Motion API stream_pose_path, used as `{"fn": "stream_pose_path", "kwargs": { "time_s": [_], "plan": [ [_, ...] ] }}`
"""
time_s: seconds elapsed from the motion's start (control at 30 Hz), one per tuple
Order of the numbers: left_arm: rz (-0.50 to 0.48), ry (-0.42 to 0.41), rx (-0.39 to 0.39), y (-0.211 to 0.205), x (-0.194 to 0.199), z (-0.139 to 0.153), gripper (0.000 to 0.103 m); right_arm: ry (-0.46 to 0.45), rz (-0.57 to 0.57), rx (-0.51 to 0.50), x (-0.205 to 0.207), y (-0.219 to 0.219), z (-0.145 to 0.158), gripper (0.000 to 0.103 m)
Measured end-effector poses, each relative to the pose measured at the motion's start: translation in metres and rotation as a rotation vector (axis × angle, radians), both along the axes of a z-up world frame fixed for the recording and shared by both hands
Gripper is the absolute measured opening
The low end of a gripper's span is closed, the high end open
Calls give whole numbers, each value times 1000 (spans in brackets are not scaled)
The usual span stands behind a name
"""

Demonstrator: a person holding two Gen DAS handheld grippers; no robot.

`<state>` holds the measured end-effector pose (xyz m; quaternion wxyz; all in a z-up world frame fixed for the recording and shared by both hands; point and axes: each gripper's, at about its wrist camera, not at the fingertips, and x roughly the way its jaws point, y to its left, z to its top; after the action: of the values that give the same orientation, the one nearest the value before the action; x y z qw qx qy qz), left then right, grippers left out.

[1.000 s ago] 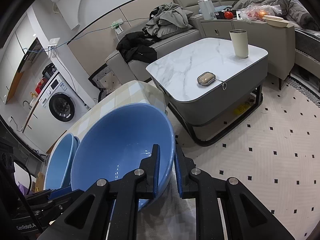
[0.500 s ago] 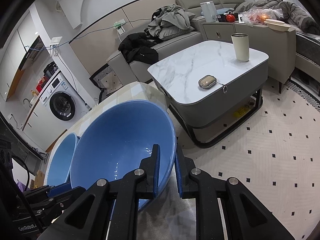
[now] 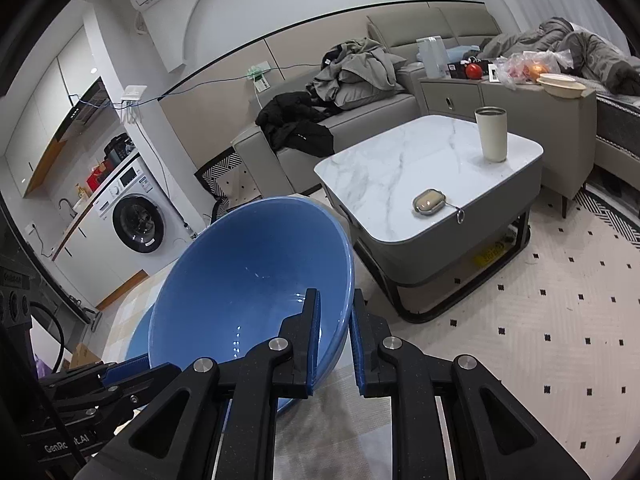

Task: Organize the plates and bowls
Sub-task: 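Lift the blue bowl with the right tool toward the nested blue bowls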

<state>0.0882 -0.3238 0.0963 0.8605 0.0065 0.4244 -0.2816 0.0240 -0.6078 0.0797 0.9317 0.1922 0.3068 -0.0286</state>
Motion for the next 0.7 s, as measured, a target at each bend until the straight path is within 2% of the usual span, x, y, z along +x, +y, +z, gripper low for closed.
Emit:
{"fn": "stream_pose_path", "kwargs": {
  "time_s": [0.7],
  "plan": [
    [77, -138, -11, 52, -45, 60, 31, -103, 68, -49, -21, 48, 42, 17]
  ]
}}
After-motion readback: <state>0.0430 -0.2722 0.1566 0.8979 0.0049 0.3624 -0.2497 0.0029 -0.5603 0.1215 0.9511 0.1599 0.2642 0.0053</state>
